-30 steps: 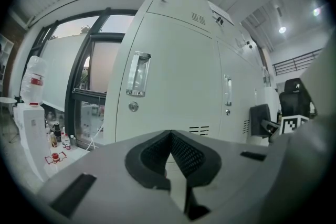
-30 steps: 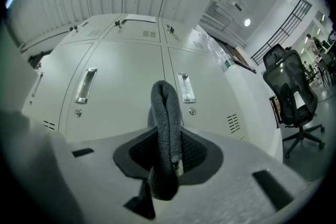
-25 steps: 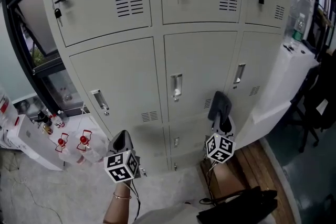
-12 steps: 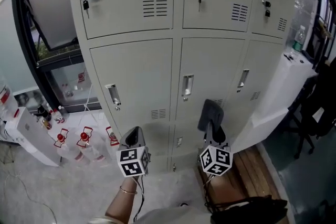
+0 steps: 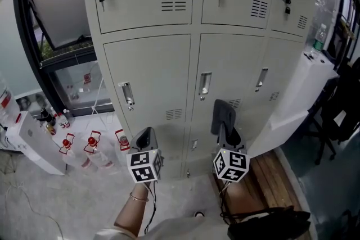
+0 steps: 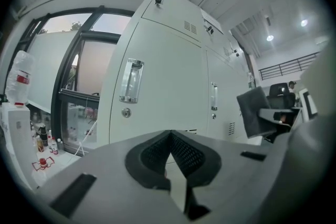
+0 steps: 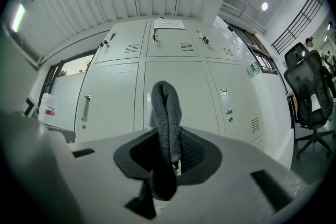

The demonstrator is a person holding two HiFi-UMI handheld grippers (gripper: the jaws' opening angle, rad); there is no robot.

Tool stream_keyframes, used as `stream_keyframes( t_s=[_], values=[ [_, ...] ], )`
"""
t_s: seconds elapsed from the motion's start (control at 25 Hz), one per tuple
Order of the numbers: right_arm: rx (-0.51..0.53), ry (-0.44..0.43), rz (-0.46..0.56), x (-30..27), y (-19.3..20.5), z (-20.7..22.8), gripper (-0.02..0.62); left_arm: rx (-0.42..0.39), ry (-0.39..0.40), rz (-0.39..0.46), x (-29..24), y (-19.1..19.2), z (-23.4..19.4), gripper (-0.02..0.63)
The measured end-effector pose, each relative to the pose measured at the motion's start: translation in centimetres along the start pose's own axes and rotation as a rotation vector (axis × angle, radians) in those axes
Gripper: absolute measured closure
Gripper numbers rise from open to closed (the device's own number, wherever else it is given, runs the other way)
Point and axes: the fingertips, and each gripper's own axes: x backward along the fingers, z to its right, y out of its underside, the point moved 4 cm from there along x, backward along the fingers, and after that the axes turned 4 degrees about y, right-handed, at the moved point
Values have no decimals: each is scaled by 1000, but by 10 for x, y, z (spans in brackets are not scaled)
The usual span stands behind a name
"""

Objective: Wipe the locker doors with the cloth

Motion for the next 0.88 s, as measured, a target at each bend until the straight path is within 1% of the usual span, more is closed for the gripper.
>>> stream_keyframes(
  t_s=[0.2,0.32,0.48,0.88],
  values=[
    [-13,6,8,1,-3,3,528,25,16,-20,5,-3,2,603],
    [-17,7,7,0,-3,4,528,21,9,-9,4,-4,0,603],
    [-14,8,0,-3,-2,7,526,-9,-8,3,1,-3,-5,603],
    [-10,15,-10,-7,2,12,527,-2,4,-11,-2,-4,-1,603]
  ],
)
